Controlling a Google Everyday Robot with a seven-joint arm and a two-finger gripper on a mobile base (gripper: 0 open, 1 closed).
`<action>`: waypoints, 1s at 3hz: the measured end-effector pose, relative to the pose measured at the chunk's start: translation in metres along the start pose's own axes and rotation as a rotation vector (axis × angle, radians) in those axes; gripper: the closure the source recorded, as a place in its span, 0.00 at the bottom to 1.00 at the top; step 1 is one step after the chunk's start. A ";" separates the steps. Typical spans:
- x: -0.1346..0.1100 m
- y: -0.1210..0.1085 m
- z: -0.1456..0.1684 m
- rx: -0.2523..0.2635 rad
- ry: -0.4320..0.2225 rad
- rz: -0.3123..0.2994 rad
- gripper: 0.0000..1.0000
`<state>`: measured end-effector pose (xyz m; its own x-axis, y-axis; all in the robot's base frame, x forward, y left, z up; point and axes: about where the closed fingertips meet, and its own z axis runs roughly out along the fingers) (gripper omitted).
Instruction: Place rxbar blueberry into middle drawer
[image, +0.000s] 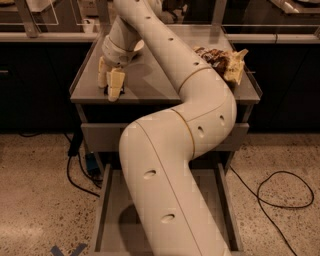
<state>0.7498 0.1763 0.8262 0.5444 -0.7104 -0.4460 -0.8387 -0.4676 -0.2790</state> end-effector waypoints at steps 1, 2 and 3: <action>-0.002 0.004 -0.001 0.000 0.000 0.000 1.00; -0.006 0.009 -0.002 0.000 0.000 0.000 1.00; -0.008 0.014 -0.003 0.000 0.000 0.000 1.00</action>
Offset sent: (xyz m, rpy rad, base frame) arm -0.0094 -0.0099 0.0588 -0.0415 -0.1254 -0.0406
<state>0.7340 0.1744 0.8282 0.5445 -0.7105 -0.4459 -0.8387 -0.4676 -0.2791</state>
